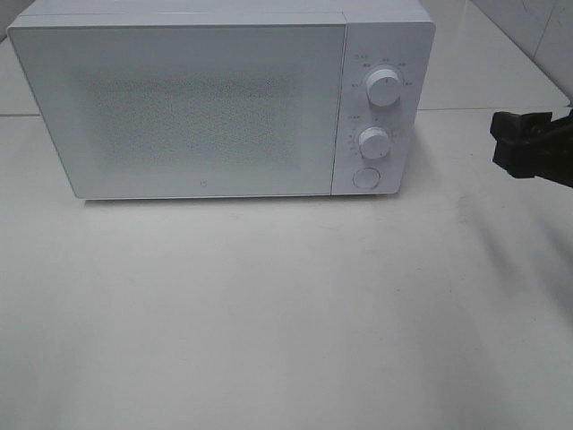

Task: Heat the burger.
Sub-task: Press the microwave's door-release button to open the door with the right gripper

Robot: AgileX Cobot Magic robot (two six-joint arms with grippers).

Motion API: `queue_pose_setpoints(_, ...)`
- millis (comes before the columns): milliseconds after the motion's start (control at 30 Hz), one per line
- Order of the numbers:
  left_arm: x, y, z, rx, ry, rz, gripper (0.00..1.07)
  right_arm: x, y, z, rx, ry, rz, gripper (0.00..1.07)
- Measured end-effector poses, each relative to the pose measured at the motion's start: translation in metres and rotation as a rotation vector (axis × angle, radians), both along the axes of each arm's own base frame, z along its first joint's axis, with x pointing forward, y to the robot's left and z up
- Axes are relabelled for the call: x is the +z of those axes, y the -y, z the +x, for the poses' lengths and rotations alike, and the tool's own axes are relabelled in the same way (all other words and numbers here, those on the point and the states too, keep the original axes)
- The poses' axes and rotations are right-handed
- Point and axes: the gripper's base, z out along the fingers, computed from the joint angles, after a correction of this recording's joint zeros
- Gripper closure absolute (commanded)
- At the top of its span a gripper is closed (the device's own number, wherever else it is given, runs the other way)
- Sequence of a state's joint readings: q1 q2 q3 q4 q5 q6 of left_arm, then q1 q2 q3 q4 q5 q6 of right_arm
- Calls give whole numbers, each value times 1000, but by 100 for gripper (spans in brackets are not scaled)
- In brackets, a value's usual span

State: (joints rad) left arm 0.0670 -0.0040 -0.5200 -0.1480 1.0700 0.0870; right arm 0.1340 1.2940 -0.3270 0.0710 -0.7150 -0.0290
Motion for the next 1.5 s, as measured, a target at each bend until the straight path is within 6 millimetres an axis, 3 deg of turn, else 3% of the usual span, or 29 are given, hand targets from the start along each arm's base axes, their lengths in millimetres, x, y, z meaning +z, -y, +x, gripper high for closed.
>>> queue_pose_setpoints(300,0,0,0,0,0,0,9,-15,-7,-1,-24,6,-25,31)
queue_pose_setpoints(367,0,0,0,0,0,0,9,-23,-22,1,-3,12,-49,31)
queue_pose_setpoints(767,0,0,0,0,0,0,9,-55,-69,-4,3,-26,-58,31)
queue_pose_setpoints(1100,0,0,0,0,0,0,9,-66,-105,0,19,-31,-81,31)
queue_pose_setpoints(1500,0,0,0,0,0,0,9,-68,-111,1,-3,-49,-7,32)
